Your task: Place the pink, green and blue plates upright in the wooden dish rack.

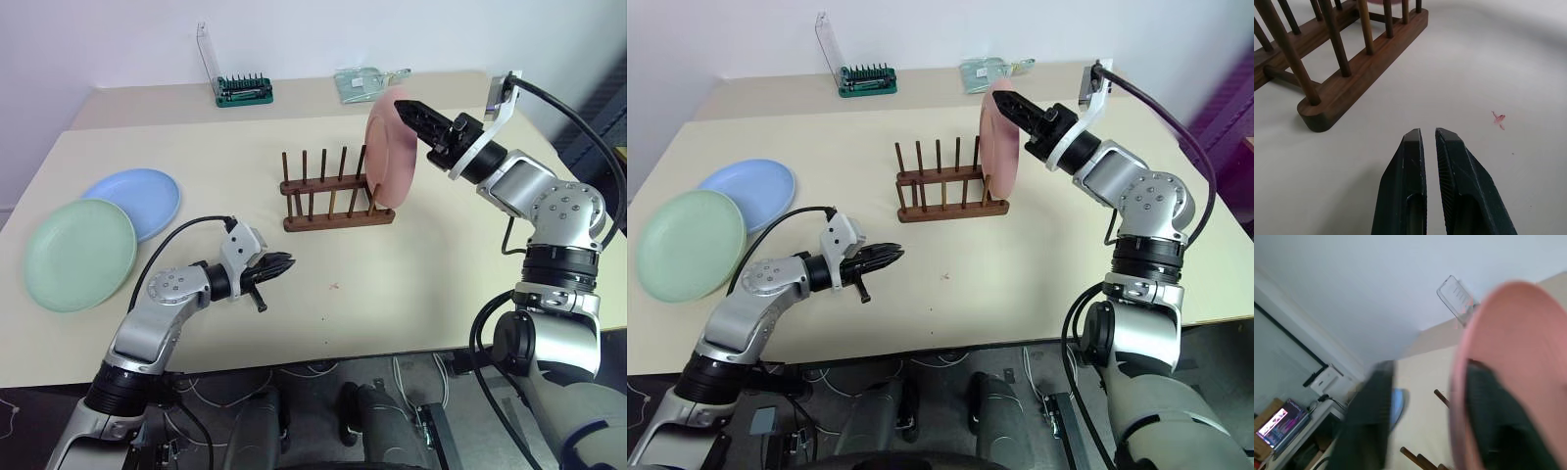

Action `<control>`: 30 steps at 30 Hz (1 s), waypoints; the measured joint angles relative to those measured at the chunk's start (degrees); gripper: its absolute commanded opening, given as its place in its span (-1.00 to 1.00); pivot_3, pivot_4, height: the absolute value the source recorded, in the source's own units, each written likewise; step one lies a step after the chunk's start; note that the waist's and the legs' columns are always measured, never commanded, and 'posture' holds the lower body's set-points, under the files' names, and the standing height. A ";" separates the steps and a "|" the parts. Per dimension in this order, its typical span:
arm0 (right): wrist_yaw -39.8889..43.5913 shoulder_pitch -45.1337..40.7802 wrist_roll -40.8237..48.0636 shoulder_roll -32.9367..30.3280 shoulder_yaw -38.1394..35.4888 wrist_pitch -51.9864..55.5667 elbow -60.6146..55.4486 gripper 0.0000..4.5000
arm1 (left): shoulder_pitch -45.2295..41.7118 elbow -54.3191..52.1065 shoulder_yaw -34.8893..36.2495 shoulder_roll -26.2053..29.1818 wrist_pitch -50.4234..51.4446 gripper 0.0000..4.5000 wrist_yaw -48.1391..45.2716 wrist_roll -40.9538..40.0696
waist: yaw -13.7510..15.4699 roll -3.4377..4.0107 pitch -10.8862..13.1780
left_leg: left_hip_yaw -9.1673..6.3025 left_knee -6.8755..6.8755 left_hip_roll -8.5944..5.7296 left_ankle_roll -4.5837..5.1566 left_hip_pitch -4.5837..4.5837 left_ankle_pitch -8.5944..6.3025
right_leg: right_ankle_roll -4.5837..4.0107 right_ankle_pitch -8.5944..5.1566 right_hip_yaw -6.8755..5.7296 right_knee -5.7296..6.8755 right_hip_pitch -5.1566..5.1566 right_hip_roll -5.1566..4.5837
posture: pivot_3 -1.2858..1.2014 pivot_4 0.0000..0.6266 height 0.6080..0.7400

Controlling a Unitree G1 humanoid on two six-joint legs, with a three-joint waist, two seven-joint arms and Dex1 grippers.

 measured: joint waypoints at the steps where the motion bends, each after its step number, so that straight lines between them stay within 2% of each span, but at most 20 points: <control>1: 0.02 -0.06 -1.28 -0.04 0.14 -1.40 -0.23 0.76 | 0.00 -0.01 0.01 0.04 0.00 -0.82 0.05 -0.01 | 0.01 0.00 0.00 | 0.00 0.00 0.00 0.00 0.00 0.00 | 0.00 0.00 0.00 0.00 0.00 0.00 | 0.03 -0.52 0.84; 5: -0.31 -0.45 -8.67 -0.92 1.59 -9.52 -0.61 0.76 | 0.01 -0.09 0.06 0.21 0.08 -0.82 0.35 -0.07 | 0.03 0.01 0.00 | 0.00 0.00 -0.01 0.00 -0.02 0.00 | 0.01 -0.01 0.00 -0.01 -0.01 0.00 | 0.03 -0.52 0.84; 10: -0.23 -1.67 -17.64 -5.73 2.83 -18.59 -0.18 0.76 | 0.42 -0.50 1.32 0.69 0.36 -0.82 0.64 -0.09 | 0.00 0.01 0.01 | 0.00 -0.02 -0.01 0.00 -0.05 0.00 | 0.00 -0.02 0.00 -0.04 -0.05 -0.01 | 0.03 -0.52 0.84; 13: 5.82 -0.64 -22.37 -8.91 8.31 -22.17 -7.06 0.79 | 0.50 -0.29 2.97 -0.25 1.09 -0.42 3.54 -0.11 | -0.34 0.07 0.04 | 0.01 -0.07 0.01 0.00 -0.08 0.00 | 0.01 -0.02 0.02 -0.03 -0.14 0.02 | 0.03 -0.52 0.84; 16: 15.39 0.88 -25.84 -10.62 19.31 -24.58 -21.39 0.79 | -2.05 2.81 9.76 -4.48 0.36 0.25 13.53 0.96 | -1.24 0.04 0.03 | -0.08 -0.09 0.08 0.00 -0.08 0.00 | 0.20 0.08 0.00 0.04 -0.16 0.15 | 0.03 -0.52 0.84; 19: 19.32 2.21 -30.77 -8.78 30.32 -26.31 -27.83 0.79 | -6.14 4.27 16.23 -5.70 0.20 0.91 24.21 3.39 | -1.42 -0.10 0.00 | -0.12 -0.06 0.11 0.00 -0.06 0.00 | 0.21 0.09 -0.06 0.07 -0.13 0.21 | 0.03 -0.52 0.84; 22: 21.14 5.93 -35.30 -6.67 37.17 -27.82 -28.08 0.79 | -9.38 3.10 27.83 -7.42 3.01 0.96 36.98 3.14 | -1.27 -0.15 0.04 | -0.07 -0.06 0.05 -0.01 -0.11 0.00 | 0.22 0.11 -0.06 0.05 -0.12 -0.01 | 0.03 -0.52 0.84; 25: 22.13 6.57 -37.24 -4.87 38.43 -29.27 -27.99 0.79 | -9.44 -1.25 39.57 -9.03 9.00 0.96 46.15 0.30 | -1.26 -0.26 0.09 | -0.02 0.03 -0.03 0.05 -0.24 -0.03 | 0.33 0.30 -0.04 -0.08 -0.12 -0.10 | 0.03 -0.52 0.84; 26: 22.31 6.55 -37.44 -4.52 38.43 -29.45 -27.99 0.79 | -9.10 -1.99 41.35 -9.02 10.39 0.96 47.45 -0.12 | -1.24 -0.30 0.06 | -0.03 0.04 -0.05 0.05 -0.24 -0.03 | 0.35 0.31 -0.04 -0.10 -0.10 -0.10 | 0.03 -0.52 0.84; 30: 24.04 6.94 -37.81 -2.60 38.55 -29.84 -28.02 0.79 | -1.73 -7.44 52.31 -10.48 19.65 0.96 53.32 -3.08 | -1.28 -0.40 0.02 | -0.07 0.07 -0.03 0.04 -0.22 -0.03 | 0.38 0.29 -0.06 -0.10 -0.07 -0.08 | 0.03 -0.52 0.84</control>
